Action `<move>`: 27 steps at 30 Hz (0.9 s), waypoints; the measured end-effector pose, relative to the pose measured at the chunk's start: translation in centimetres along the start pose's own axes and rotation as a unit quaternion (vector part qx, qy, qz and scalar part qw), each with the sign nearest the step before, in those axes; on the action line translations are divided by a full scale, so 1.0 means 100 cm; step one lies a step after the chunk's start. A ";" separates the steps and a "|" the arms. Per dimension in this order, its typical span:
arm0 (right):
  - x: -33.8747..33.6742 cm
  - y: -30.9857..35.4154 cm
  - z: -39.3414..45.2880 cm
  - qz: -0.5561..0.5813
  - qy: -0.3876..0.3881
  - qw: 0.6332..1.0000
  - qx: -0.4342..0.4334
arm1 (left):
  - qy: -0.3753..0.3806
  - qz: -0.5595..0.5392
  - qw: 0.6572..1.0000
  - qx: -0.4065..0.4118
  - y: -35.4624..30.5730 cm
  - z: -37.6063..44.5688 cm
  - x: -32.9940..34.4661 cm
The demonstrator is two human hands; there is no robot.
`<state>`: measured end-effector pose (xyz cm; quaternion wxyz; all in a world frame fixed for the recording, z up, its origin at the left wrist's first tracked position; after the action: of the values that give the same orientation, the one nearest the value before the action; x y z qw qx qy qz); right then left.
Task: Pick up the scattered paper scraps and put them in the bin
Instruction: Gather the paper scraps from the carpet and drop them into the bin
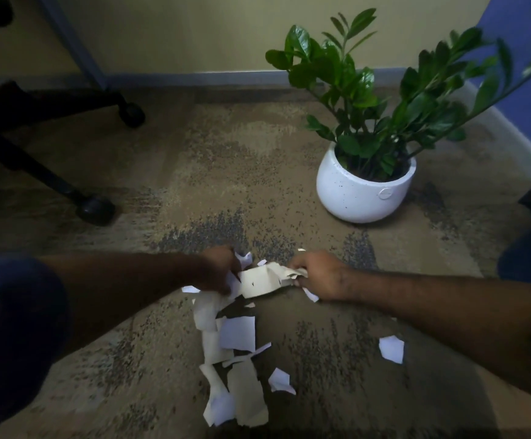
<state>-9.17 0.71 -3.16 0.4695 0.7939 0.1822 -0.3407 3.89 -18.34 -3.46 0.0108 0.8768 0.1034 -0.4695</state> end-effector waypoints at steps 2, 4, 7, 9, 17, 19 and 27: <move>-0.011 -0.002 -0.003 0.006 -0.024 1.000 0.011 | 0.017 -0.009 1.000 -0.015 -0.001 0.003 -0.011; -0.022 -0.004 -0.008 0.013 -0.039 0.999 0.012 | 0.007 -0.030 0.999 -0.022 -0.002 0.006 -0.023; -0.039 -0.008 -0.019 0.021 -0.061 0.998 0.009 | -0.026 -0.047 0.998 -0.015 -0.008 0.009 -0.040; -0.050 -0.012 -0.028 0.035 -0.068 0.997 0.010 | -0.044 -0.047 0.998 -0.022 -0.012 0.012 -0.050; -0.112 -0.035 -0.067 0.091 -0.111 0.990 -0.010 | -0.087 -0.092 0.991 -0.050 -0.038 0.018 -0.086; -0.130 -0.042 -0.078 0.101 -0.136 0.986 -0.007 | -0.088 -0.100 0.990 -0.046 -0.048 0.020 -0.092; -0.204 -0.057 -0.143 0.249 -0.195 0.949 0.002 | -0.096 -0.110 0.989 -0.020 -0.092 0.025 -0.113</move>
<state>-21.62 16.57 12.51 0.5644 0.7329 -0.1169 -0.3616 -6.02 -11.56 5.22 -0.0138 0.8105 0.2072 -0.5477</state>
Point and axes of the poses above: each hand's wrist, its own z-axis towards the middle knuckle, its own x-axis out of the palm, y = z × x, the point moved 1 cm from there along z, towards the middle knuckle, and after that the axes turned 10 degrees about z, right-handed, at the moved point
